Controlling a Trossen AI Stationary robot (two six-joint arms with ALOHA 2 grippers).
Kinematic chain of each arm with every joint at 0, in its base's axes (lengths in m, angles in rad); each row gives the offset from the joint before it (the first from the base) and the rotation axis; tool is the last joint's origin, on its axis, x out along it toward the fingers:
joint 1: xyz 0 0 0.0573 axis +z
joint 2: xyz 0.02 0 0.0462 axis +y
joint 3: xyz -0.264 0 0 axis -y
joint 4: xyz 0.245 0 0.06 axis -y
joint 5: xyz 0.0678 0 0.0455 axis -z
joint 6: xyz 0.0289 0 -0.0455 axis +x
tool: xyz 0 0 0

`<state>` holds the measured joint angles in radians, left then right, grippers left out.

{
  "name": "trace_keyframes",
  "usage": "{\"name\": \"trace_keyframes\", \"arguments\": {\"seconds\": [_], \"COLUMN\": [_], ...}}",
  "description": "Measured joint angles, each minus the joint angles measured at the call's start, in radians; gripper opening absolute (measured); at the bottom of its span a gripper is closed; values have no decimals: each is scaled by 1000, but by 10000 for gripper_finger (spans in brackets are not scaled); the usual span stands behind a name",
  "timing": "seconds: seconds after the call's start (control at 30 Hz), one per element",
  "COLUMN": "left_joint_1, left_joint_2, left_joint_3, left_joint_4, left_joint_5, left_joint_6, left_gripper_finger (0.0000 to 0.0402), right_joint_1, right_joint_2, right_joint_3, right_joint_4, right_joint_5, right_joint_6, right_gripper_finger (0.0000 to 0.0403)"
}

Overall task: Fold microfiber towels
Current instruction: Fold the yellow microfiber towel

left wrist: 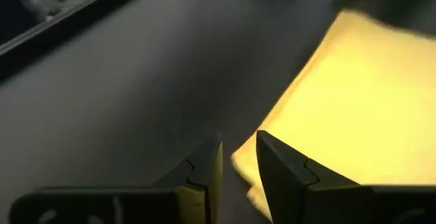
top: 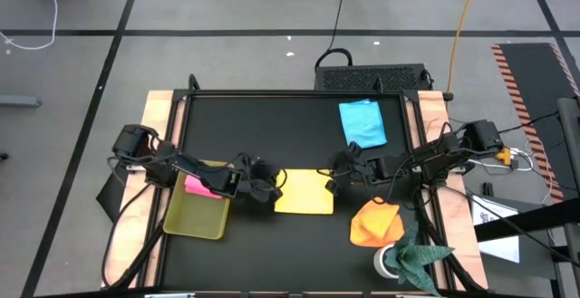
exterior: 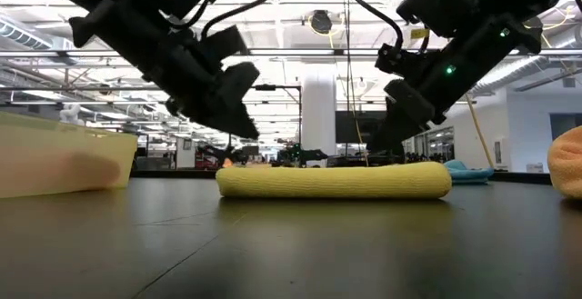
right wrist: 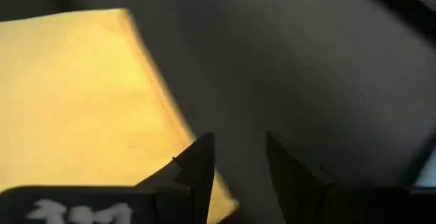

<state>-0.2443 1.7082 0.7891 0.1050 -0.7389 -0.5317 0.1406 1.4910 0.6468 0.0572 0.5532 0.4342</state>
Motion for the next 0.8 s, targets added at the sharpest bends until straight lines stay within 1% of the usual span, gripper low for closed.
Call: {"name": "trace_keyframes", "arguments": {"seconds": [0.07, 0.13, 0.17, 0.23, 0.3, 0.33, 0.4, 0.43, 0.5, 0.6, 0.67, 0.8], "left_joint_1": [0, 10, 18, 37, 59, 70, 93, 104, 119, 124, 115, 96], "left_joint_2": [-5, 7, 19, 42, 80, 92, 123, 139, 148, 147, 139, 106], "left_joint_3": [-2, 0, 2, -1, 0, 0, 0, 0, -3, 1, -2, -1], "left_joint_4": [27, 125, 165, 202, 272, 276, 291, 280, 206, 133, 84, 79], "left_joint_5": [34, 106, 140, 171, 190, 193, 215, 221, 219, 161, 134, 110], "left_joint_6": [53, 102, 114, 135, 150, 155, 148, 128, 87, 35, 27, 25], "left_gripper_finger": [92, 92, 92, 92, 92, 92, 92, 92, 92, 92, 92, 92], "right_joint_1": [0, 0, -2, -3, -6, -10, -17, -22, -33, -50, -56, -44], "right_joint_2": [0, 0, 1, 12, 28, 43, 74, 90, 126, 167, 185, 177], "right_joint_3": [0, 0, 0, 0, 0, 0, -4, -8, -17, -40, -61, -95], "right_joint_4": [36, 75, 88, 111, 97, 99, 99, 108, 135, 187, 237, 325], "right_joint_5": [-92, -216, -258, -292, -292, -290, -289, -284, -245, -185, -175, -182], "right_joint_6": [-1, -2, -1, 0, 19, 26, 27, 28, 52, 80, 80, 47], "right_gripper_finger": [123, 108, 96, 69, 38, 23, 6, 6, 11, 9, 4, 3]}}
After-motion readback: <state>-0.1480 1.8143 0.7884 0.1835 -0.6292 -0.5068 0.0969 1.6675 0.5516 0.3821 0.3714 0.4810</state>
